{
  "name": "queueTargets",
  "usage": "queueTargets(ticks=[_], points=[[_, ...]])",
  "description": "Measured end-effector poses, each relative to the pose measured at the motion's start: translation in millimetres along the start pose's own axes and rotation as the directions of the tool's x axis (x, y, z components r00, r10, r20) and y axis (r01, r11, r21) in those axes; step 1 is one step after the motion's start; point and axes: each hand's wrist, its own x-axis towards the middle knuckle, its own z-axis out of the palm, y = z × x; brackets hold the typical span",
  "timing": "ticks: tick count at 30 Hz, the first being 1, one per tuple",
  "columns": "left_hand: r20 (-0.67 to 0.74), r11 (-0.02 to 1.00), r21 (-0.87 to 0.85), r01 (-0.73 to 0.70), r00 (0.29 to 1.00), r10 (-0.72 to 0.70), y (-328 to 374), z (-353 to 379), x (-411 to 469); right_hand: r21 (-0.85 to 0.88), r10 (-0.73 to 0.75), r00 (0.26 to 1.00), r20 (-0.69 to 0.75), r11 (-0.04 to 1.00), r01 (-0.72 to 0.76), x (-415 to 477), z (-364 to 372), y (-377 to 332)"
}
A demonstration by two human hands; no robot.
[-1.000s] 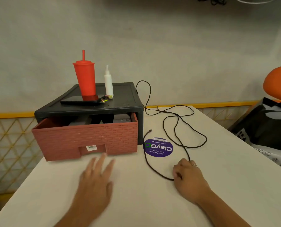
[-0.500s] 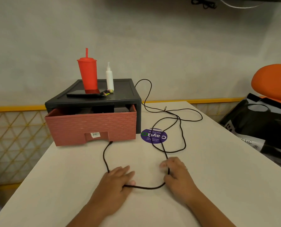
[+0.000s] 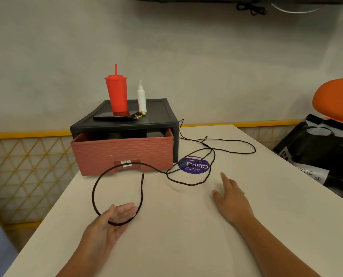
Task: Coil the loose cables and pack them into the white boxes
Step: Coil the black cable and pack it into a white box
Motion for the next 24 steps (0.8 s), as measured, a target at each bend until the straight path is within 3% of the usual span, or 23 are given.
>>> queueTargets(ticks=[3, 6, 9, 12, 14, 16, 18, 19, 21, 24], points=[[-0.012, 0.992, 0.112, -0.054, 0.998, 0.056, -2.5, 5.8, -1.8, -0.074, -0.166, 0.985, 0.038, 0.983, 0.168, -7.8, 2.5, -2.5], [-0.018, 0.992, 0.077, -0.1, 0.995, 0.102, -1.6, 2.1, -2.5, -0.146, -0.311, 0.941, 0.137, 0.933, 0.33, -7.5, 10.4, -9.3], [0.091, 0.984, 0.129, -0.12, 0.99, 0.109, 1.3, -7.6, -4.0, -0.129, -0.365, 0.919, 0.148, 0.914, 0.384, -5.7, 15.4, -14.4], [0.219, 0.919, 0.365, -0.147, 0.973, 0.068, 11.8, -6.6, -6.5, -0.111, -0.336, 0.935, 0.109, 0.931, 0.347, -4.7, 16.5, -14.3], [0.273, 0.787, 0.588, -0.184, 0.962, 0.02, 21.8, -0.4, -7.6, -0.08, -0.29, 0.955, 0.056, 0.953, 0.294, -3.3, 15.7, -14.5], [0.268, 0.532, 0.816, -0.226, 0.963, -0.002, 24.4, 4.7, -4.6, -0.018, -0.209, 0.976, -0.053, 0.978, 0.209, -1.6, 12.7, -13.5], [0.284, 0.226, 0.938, -0.261, 0.956, -0.076, 29.8, 15.5, -4.2, 0.249, -0.013, 0.982, -0.19, 0.967, 0.061, -1.8, 5.2, -9.0], [0.287, 0.138, 0.954, -0.267, 0.945, -0.157, 30.2, 20.0, -4.2, 0.432, 0.107, 0.969, -0.222, 0.902, -0.001, -1.8, 1.4, -6.3], [0.297, 0.162, 0.952, -0.258, 0.907, -0.299, 27.1, 35.4, -3.7, 0.678, 0.265, 0.943, -0.202, 0.732, -0.061, -1.9, -4.4, -1.9], [0.346, 0.355, 0.906, -0.231, 0.887, -0.306, 18.2, 75.1, 1.8, 0.826, 0.324, 0.937, -0.133, 0.559, -0.076, -1.9, -7.6, -1.3]])
